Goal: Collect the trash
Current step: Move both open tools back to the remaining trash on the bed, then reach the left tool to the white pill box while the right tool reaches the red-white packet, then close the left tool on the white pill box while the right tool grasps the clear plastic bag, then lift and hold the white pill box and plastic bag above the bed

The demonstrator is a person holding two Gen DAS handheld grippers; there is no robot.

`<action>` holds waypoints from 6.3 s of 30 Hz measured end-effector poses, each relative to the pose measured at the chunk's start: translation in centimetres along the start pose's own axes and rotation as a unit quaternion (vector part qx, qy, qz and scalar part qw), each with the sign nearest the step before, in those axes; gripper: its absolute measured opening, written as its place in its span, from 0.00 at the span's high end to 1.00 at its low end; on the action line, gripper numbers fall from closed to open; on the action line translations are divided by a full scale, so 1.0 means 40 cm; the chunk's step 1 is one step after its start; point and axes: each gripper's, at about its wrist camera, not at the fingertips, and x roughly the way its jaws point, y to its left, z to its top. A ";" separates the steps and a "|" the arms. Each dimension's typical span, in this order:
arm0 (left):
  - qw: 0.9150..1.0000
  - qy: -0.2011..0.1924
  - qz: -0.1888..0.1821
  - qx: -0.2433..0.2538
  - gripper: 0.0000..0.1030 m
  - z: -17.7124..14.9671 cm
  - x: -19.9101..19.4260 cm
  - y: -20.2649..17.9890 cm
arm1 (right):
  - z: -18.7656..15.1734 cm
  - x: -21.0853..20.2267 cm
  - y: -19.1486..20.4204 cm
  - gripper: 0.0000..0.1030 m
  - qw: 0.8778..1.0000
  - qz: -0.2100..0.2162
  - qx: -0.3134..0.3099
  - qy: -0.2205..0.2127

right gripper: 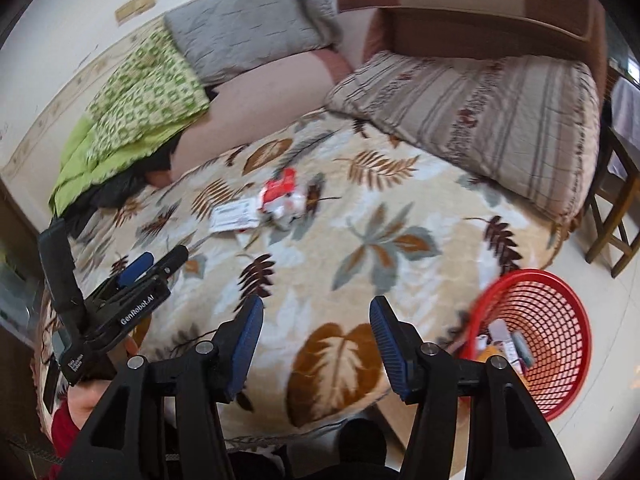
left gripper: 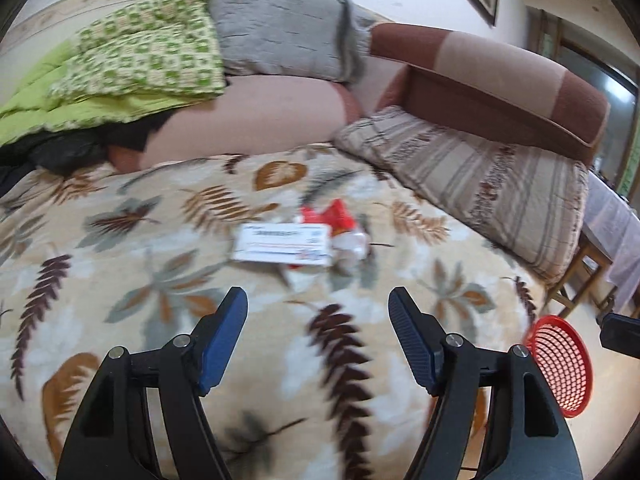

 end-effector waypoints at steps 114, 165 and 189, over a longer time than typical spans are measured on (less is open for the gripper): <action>0.995 0.010 0.096 0.002 0.51 -0.094 -0.012 -0.020 | 0.054 0.269 -0.020 0.63 0.991 0.091 0.035 -0.093; 0.992 -0.006 0.123 0.026 0.50 -0.209 -0.064 -0.022 | -0.089 0.178 0.041 0.62 0.990 0.087 -0.065 -0.090; 0.999 0.004 0.028 0.045 0.50 -0.162 -0.098 -0.081 | -0.073 0.135 -0.070 0.62 0.987 0.132 0.038 -0.089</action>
